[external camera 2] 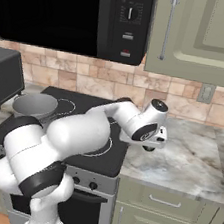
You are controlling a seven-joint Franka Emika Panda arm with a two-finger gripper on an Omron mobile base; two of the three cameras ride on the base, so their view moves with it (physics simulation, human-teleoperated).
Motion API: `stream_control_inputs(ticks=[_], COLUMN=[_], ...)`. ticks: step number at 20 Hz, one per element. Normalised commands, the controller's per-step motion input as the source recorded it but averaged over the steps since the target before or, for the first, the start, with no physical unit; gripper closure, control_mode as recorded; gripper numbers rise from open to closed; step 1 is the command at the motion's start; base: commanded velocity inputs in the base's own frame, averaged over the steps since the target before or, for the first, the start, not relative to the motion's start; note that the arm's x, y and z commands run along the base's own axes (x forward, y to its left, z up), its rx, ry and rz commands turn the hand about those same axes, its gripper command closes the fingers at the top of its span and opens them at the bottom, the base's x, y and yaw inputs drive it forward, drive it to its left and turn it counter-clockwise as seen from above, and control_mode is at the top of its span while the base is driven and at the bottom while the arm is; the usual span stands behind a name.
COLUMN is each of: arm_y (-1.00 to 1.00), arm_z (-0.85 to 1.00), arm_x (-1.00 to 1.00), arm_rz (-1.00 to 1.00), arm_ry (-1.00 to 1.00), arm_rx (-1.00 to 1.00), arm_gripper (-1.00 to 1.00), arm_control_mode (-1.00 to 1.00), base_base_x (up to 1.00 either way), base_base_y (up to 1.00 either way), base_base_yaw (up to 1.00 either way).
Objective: Turn on the burner for the pot on the stove. Wait thirty seconds for the pot to heat up. Then add the squash to the pot.
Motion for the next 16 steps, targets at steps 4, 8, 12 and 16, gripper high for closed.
stream_control_inputs(ticks=[4, 8, 12, 16], arm_y=[-0.22, -0.26, -0.06, -0.04], arm_z=[-0.08, -0.09, -0.12, -0.11], arm_x=[0.27, 0.3, 0.32, 0.35], arm_rz=[0.0, 0.0, 0.0, 0.0], arm_ry=[0.0, 0.0, 0.0, 0.0], arm_rx=[0.0, 0.0, 0.0, 0.0], arm_gripper=[-1.0, -1.0, -1.0, -1.0], arm_control_mode=[-1.0, -1.0, -1.0, -1.0], base_base_x=[0.0, 0.0, 0.0, 0.0], base_base_y=[0.0, 0.0, 0.0, 0.0], base_base_yaw=[0.0, 0.0, 0.0, 0.0])
